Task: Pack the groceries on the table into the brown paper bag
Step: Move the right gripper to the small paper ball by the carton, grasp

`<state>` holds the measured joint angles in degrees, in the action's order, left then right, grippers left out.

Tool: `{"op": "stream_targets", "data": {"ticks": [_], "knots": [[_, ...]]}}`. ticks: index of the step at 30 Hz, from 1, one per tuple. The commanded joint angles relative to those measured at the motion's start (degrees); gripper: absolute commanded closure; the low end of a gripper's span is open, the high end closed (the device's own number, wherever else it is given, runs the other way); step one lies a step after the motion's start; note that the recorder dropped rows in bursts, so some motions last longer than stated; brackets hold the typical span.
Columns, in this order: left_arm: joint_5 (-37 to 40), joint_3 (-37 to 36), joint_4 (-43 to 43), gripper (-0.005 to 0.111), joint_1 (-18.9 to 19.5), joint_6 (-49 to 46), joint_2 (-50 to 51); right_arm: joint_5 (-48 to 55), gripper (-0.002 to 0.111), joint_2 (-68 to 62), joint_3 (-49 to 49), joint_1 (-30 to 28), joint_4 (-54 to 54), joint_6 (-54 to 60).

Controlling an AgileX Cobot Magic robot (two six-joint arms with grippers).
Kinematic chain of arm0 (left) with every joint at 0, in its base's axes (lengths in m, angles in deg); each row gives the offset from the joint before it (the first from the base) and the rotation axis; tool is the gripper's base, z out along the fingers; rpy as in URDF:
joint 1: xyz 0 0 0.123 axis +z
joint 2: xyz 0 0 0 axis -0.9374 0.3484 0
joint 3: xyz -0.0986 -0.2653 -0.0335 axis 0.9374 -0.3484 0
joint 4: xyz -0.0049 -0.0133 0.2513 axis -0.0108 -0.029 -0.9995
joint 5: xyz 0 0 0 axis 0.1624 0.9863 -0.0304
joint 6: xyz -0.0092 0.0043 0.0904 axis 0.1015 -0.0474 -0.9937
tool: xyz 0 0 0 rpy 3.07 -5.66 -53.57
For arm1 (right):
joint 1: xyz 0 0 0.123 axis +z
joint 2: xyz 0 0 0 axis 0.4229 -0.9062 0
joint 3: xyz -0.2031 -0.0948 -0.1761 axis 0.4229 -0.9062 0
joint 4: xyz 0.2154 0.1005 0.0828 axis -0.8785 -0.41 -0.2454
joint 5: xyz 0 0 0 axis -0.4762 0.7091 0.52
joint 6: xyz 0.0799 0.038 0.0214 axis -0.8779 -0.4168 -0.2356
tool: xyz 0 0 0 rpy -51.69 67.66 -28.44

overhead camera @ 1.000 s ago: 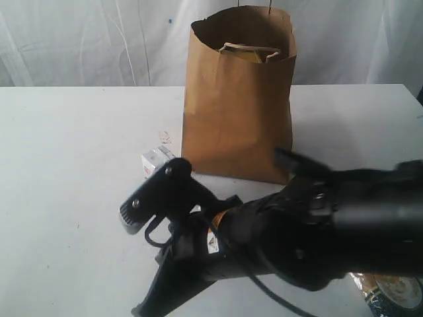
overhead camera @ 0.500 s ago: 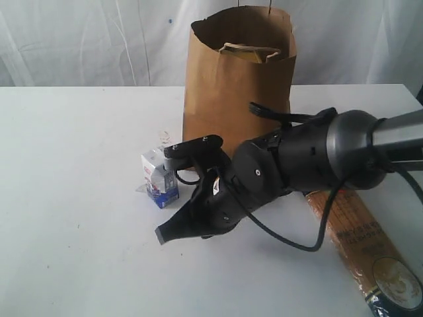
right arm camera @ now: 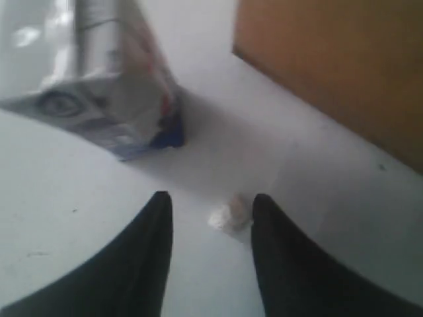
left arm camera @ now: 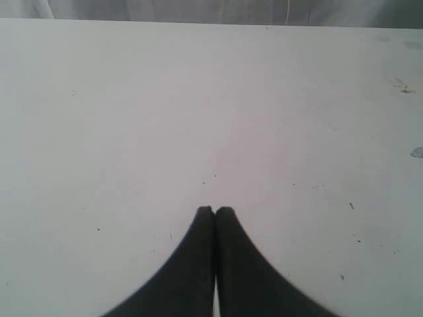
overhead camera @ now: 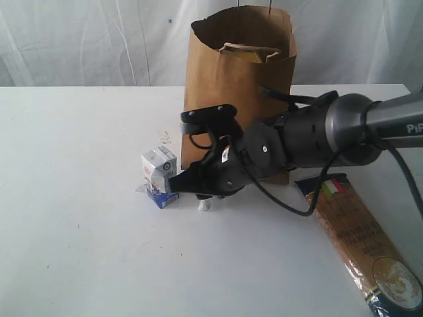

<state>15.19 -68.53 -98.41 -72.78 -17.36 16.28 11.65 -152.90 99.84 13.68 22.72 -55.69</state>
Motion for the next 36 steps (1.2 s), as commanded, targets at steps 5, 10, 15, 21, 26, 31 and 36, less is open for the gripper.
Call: {"op": "stream_targets", "data": {"ticks": [5, 10, 15, 21, 26, 31, 36], "knots": [[-0.1, -0.2, -0.4, 0.107, -0.4, 0.0, -0.3, 8.3, 0.071, 0.1, 1.1, -0.9, -0.9, 1.8], [-0.1, -0.2, -0.4, 0.107, -0.4, 0.0, -0.3, 5.7, 0.062, -0.9, 1.1, -0.5, -0.9, 2.7], [-0.1, -0.2, -0.4, 0.107, -0.4, 0.0, -0.3, 3.2, 0.061, -3.3, 1.1, -0.5, -0.9, 2.5], [-0.1, -0.2, -0.4, 0.107, -0.4, 0.0, -0.3, -0.4, 0.061, -3.9, 1.1, -0.5, -0.9, 2.5], [-0.1, -0.2, -0.4, 0.107, -0.4, 0.0, -0.3, -2.4, 0.064, -4.5, 1.1, -0.5, -0.9, 2.3], [-0.1, -0.2, -0.4, 0.107, -0.4, 0.0, -0.3, -2.7, 0.064, -5.5, 1.1, -0.5, -1.2, 2.3], [-0.1, -0.2, -0.4, 0.107, -0.4, 0.0, -0.3, -2.4, 0.064, -6.3, 1.1, -0.4, -1.1, 2.2]]}}
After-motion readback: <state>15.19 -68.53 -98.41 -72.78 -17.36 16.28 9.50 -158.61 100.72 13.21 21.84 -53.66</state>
